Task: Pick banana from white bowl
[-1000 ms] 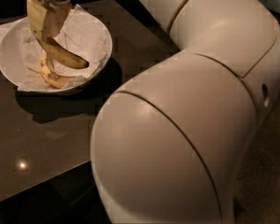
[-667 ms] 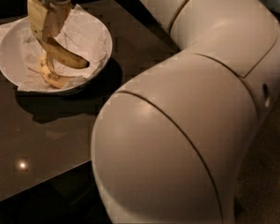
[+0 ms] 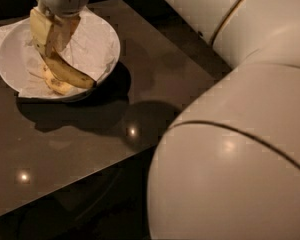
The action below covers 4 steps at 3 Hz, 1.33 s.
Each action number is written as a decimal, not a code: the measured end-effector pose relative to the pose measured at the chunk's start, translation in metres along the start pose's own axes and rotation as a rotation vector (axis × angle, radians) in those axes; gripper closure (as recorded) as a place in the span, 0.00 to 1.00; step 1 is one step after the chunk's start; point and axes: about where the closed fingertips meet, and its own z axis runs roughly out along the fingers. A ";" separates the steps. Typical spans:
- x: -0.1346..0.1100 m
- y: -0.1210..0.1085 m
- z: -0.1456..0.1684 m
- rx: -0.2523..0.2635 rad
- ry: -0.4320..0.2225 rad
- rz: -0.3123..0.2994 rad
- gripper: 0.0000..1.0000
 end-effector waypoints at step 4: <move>0.074 0.031 -0.003 -0.041 0.028 0.127 1.00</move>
Offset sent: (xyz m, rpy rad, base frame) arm -0.0535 -0.0321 -0.0148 -0.1237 0.0254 -0.0919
